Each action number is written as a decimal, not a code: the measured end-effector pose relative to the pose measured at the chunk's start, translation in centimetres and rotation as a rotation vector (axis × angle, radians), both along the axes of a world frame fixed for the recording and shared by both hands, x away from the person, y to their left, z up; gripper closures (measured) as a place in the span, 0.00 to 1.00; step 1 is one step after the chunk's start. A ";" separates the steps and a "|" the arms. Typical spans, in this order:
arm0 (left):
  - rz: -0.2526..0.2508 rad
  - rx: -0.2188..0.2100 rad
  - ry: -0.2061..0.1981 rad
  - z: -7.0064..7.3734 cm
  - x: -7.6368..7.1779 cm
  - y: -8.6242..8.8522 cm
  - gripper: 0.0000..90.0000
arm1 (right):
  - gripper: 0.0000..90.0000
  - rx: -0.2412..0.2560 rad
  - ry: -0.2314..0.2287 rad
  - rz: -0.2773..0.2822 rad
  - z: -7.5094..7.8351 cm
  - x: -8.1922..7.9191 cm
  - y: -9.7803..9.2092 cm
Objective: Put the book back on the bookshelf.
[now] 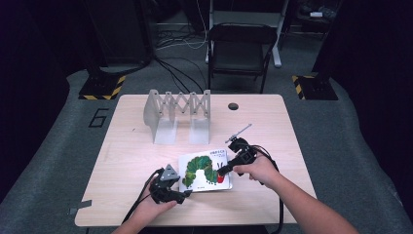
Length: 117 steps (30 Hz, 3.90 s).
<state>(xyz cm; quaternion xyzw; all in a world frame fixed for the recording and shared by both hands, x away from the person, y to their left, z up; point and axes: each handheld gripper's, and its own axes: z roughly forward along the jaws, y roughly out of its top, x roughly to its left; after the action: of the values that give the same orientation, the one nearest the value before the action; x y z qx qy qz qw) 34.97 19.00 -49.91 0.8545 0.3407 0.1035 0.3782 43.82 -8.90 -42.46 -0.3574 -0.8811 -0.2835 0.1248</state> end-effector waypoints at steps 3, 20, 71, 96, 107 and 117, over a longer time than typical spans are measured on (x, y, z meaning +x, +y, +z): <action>-0.009 0.011 -0.004 0.1 0.0 -0.1 0.29 | 0.69 -0.001 0.001 0.004 0.0 0.0 0.0; -0.020 -0.051 0.022 0.7 0.4 0.6 0.37 | 0.84 -0.003 0.000 0.057 0.0 -0.5 -0.7; 0.011 0.037 -0.087 2.5 1.5 4.3 0.50 | 0.93 -0.130 -0.289 0.403 -1.8 -2.8 0.6; -0.107 -0.018 -0.049 4.3 2.9 2.6 0.54 | 0.80 -0.176 -0.337 0.287 -2.2 -2.3 0.1; -0.107 -0.009 -0.060 4.7 2.4 2.0 0.51 | 0.72 -0.204 -0.348 0.217 -2.1 -1.6 -0.5; -0.127 0.007 -0.068 5.6 3.3 0.3 0.44 | 0.68 -0.204 -0.370 0.165 -1.8 -1.4 -1.0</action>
<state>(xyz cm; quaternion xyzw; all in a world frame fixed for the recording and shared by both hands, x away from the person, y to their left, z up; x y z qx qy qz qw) 38.23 19.32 -44.28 0.8717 0.2725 0.1094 0.3923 42.41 -9.91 -44.23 -0.2368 -0.9394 -0.2423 -0.0527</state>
